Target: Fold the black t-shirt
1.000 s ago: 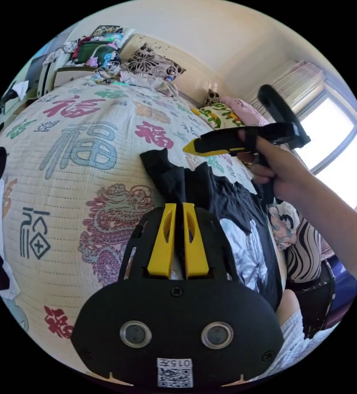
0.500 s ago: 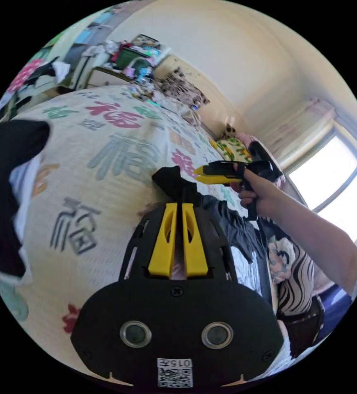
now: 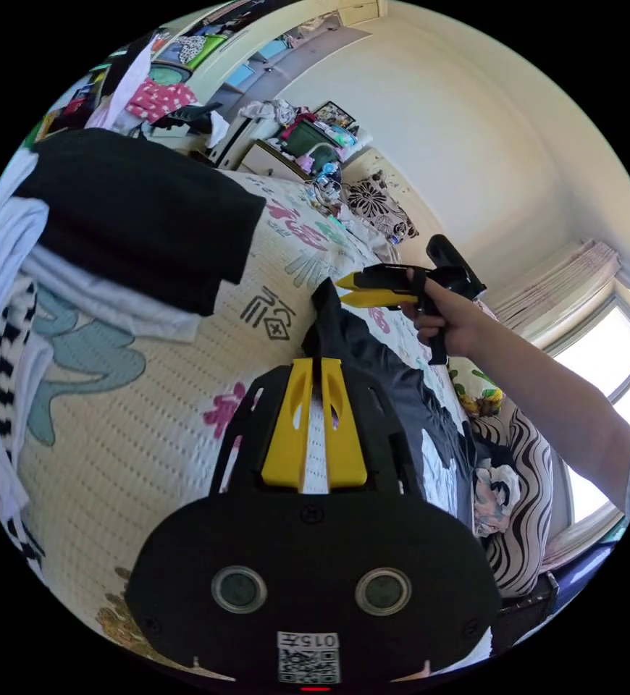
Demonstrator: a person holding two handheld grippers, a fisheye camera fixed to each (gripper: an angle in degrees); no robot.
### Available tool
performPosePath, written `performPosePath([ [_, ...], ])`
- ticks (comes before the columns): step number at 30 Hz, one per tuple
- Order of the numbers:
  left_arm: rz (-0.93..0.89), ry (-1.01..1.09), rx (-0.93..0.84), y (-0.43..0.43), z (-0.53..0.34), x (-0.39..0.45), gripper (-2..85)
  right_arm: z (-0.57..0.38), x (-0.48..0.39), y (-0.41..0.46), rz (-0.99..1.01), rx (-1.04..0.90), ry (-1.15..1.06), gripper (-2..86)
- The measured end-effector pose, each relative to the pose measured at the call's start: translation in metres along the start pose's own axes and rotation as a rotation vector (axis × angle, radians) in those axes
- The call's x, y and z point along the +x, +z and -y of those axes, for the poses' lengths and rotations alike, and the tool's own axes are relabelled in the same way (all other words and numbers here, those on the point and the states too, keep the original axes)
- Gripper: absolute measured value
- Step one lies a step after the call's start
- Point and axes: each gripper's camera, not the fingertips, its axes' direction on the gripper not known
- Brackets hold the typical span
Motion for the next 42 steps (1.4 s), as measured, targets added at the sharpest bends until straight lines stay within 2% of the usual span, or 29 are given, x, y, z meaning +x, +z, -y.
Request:
performPosePath([
  [4,-0.030,-0.061,-0.007,0.006,-0.008,-0.009,-0.3,-0.002,-0.015,0.011,-0.060,-0.026,-0.016,8.2],
  [6,-0.039,-0.069,-0.006,0.009,-0.005,-0.009,-0.3,-0.004,-0.021,0.015,-0.114,-0.052,-0.031,1.9],
  [10,-0.030,-0.028,0.022,0.011,0.005,0.004,-0.2,-0.012,-0.042,0.003,-0.185,0.015,-0.098,0.5],
  [15,0.042,-0.034,-0.012,0.032,0.008,0.010,-0.1,-0.028,-0.045,-0.007,-0.242,0.062,-0.087,2.3],
  [18,0.052,-0.042,-0.040,0.041,0.004,0.013,0.0,-0.051,-0.043,-0.025,-0.233,0.149,-0.034,9.2],
  [23,0.151,-0.031,-0.041,0.031,-0.004,0.028,0.4,-0.146,-0.059,-0.093,-0.106,0.359,-0.129,8.6],
  [27,0.168,0.038,-0.023,0.014,-0.012,0.060,1.3,-0.265,-0.049,-0.132,-0.138,0.466,-0.119,8.3],
  [30,0.105,0.176,-0.064,0.027,-0.016,0.116,3.0,-0.384,-0.010,-0.158,-0.211,0.555,0.043,7.8],
  [32,0.026,0.276,-0.121,0.052,-0.018,0.160,4.4,-0.487,0.032,-0.176,-0.281,0.637,0.264,7.1],
  [35,-0.114,0.464,-0.248,0.111,-0.028,0.250,5.9,-0.604,0.086,-0.192,-0.254,0.732,0.541,6.6],
  [38,-0.230,0.641,-0.351,0.174,-0.053,0.347,6.2,-0.679,0.131,-0.195,-0.197,0.830,0.731,7.6],
  [42,-0.395,0.675,-0.442,0.242,-0.091,0.439,5.9,-0.692,0.177,-0.184,0.001,0.844,0.747,9.8],
])
